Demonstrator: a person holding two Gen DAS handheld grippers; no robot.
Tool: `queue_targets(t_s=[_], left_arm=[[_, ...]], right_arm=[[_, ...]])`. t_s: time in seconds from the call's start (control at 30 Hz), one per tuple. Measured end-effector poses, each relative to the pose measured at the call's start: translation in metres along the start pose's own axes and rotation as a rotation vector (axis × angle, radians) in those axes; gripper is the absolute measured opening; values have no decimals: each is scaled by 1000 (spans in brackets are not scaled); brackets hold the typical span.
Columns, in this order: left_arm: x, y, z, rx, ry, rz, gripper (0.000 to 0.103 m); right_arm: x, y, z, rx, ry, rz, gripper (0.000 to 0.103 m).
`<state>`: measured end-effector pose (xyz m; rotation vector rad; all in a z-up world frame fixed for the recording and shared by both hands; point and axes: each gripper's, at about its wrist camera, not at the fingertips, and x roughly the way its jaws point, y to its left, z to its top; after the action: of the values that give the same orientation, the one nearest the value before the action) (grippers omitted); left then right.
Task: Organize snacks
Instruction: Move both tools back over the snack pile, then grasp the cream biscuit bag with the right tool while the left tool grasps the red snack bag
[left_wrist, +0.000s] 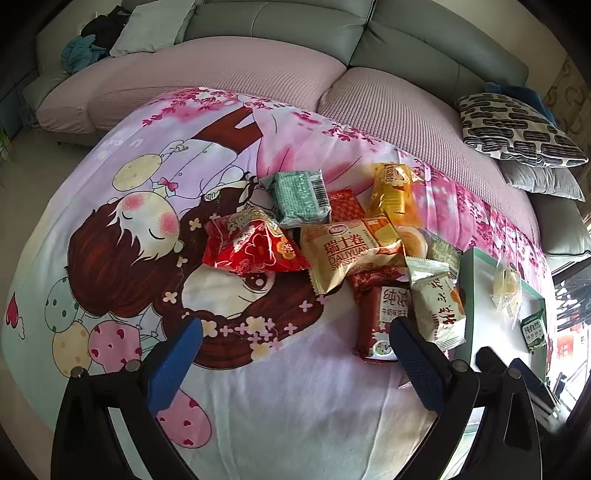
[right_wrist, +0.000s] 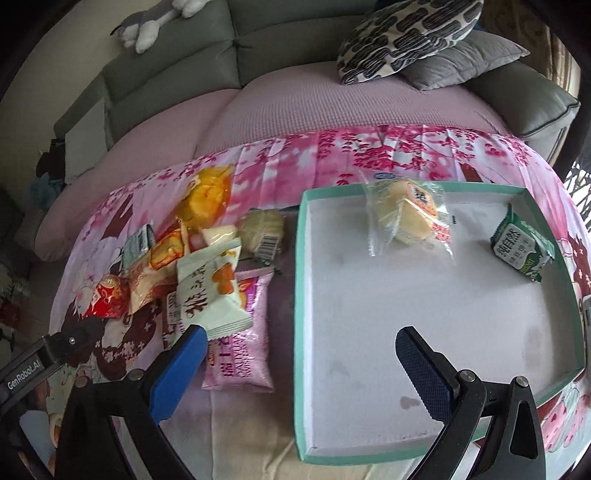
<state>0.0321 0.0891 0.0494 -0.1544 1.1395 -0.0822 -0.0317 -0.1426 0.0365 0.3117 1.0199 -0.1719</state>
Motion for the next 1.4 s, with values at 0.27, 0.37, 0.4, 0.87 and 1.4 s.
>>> queue_targets(t_s=[0.27,0.37,0.4,0.87,1.4], left_arm=[[6,13,3,-25,24,-7,101],[10,19,4,-48,36,-19,101],[10,21,5,-55,40,-22,101],[37,37,43,-106,83,-89,101],[75,40,57,-115,117,-71,79]], right_arm=[[17,32,-12,-84,69,17,103],[21,35,-12,-93,81,26,103],[22,36,-12,-94,81,25,103],[25,46,16,-131,-7,43,99],[55,59,25,-187,19,51,73]])
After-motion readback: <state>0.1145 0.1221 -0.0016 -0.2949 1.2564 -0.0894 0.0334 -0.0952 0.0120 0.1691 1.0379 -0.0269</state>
